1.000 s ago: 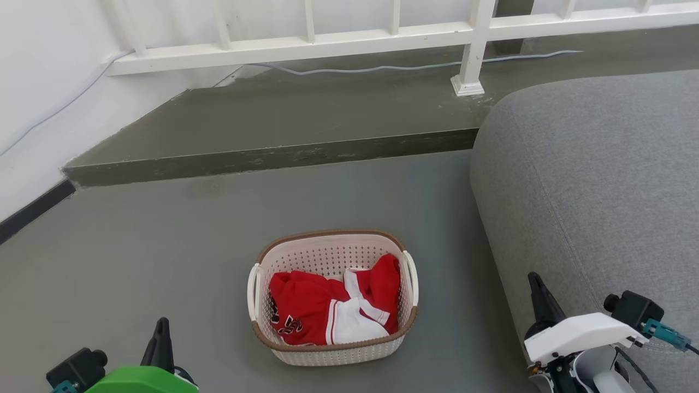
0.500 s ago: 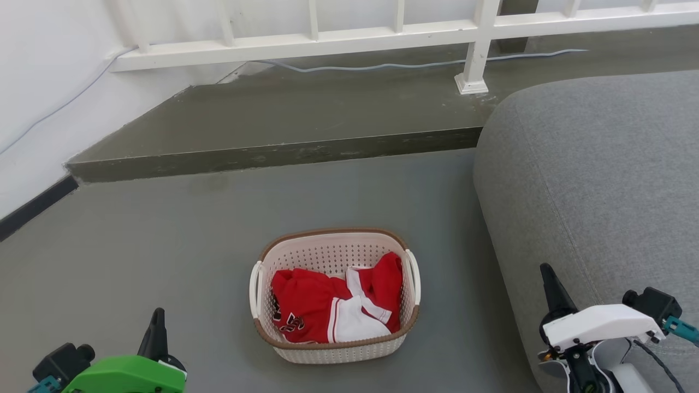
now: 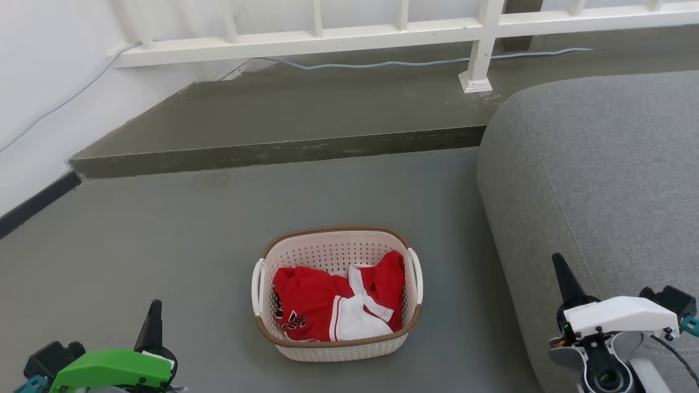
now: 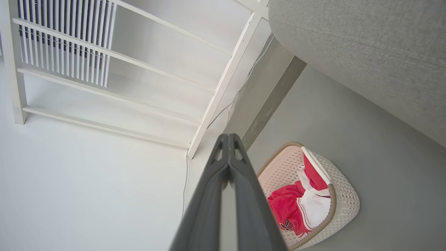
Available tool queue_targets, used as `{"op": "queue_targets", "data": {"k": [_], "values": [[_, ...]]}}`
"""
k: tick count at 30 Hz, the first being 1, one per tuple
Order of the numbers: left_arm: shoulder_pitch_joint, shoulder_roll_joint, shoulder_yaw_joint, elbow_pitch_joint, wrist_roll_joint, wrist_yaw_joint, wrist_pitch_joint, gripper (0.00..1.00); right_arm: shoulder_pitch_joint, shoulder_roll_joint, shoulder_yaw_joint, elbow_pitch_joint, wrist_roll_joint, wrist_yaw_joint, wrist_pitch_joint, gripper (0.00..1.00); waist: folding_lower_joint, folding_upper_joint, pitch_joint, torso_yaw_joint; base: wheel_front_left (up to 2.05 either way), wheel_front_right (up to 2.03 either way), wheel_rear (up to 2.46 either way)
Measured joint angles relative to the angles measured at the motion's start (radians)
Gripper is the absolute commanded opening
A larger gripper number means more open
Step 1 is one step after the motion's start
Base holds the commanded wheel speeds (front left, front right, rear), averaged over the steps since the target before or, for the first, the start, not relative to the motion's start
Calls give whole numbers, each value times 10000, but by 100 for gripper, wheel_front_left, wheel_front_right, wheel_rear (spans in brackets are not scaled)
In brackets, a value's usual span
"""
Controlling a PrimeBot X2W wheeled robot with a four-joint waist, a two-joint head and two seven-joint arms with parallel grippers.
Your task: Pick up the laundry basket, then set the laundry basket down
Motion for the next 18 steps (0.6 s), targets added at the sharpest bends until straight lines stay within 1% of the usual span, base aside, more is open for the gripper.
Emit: {"op": "queue_targets", "data": {"k": [5, 9, 11, 14, 15, 18], "values": [[-51, 0, 104, 8, -571, -63, 125, 0, -28, -2, -196, 0, 552, 127, 104, 0, 0, 0, 18, 29, 0, 0, 0], [-151, 0, 203, 13, -966, -98, 224, 0, -59, -2, -353, 0, 963, 148, 242, 0, 0, 0, 32, 52, 0, 0, 0], [-191, 0, 245, 13, -1229, -128, 309, 0, -108, -2, -439, 0, 1202, 228, 305, 0, 0, 0, 39, 64, 0, 0, 0], [-199, -2, 288, 17, -1507, -186, 397, 0, -218, -4, -545, 0, 1494, 251, 385, 0, 0, 0, 49, 81, 0, 0, 0], [-206, -2, 303, 19, -1653, -190, 420, 0, -221, -4, -579, 0, 1628, 318, 410, 0, 0, 0, 52, 87, 0, 0, 0], [-243, -2, 343, 25, -1977, -259, 543, 0, -225, -6, -711, 0, 1950, 336, 499, 0, 0, 0, 63, 105, 0, 0, 0]]}}
